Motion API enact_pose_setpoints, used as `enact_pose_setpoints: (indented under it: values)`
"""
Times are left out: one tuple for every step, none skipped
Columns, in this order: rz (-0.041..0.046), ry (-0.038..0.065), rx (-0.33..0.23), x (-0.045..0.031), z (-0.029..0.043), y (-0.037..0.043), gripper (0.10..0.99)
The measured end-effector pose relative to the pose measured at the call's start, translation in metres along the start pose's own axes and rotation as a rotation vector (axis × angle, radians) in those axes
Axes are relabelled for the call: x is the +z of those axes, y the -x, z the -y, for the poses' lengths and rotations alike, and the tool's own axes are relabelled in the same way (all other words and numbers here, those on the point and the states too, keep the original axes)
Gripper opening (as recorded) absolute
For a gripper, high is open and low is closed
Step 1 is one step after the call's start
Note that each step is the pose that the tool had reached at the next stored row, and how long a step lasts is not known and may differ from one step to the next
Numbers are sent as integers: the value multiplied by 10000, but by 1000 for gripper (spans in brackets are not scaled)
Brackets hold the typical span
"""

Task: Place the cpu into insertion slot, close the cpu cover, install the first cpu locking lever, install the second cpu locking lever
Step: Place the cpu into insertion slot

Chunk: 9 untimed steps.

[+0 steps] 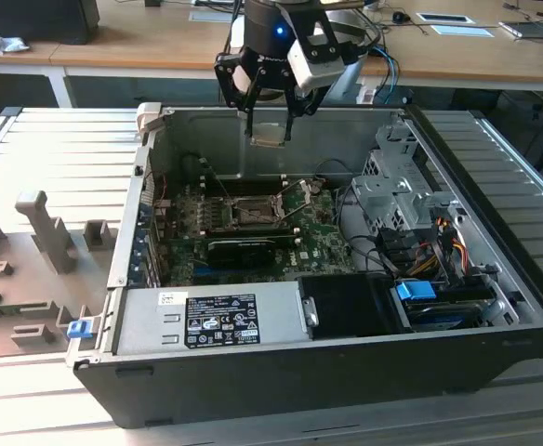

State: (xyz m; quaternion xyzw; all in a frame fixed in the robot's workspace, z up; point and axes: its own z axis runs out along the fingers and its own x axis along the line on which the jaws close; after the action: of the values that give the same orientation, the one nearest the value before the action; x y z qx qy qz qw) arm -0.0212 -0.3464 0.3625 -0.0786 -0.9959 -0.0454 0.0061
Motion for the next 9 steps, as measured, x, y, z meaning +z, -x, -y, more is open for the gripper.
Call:
enact_pose_setpoints:
  values:
    - [5, 1, 53, 1, 0, 0, 533]
    - [13, 1, 151, 3, 0, -1, 533]
    - [20, 1, 229, 3, 0, -2, 533]
    - [30, 4, 345, 5, 1, -3, 533]
    - [36, 6, 411, 6, 1, -4, 533]
    - [44, 8, 494, 8, 1, -4, 533]
    - [66, 13, 739, 13, 2, -6, 533]
    - [76, 15, 856, 15, 3, -9, 533]
    - [89, 18, 994, 18, 3, -9, 533]
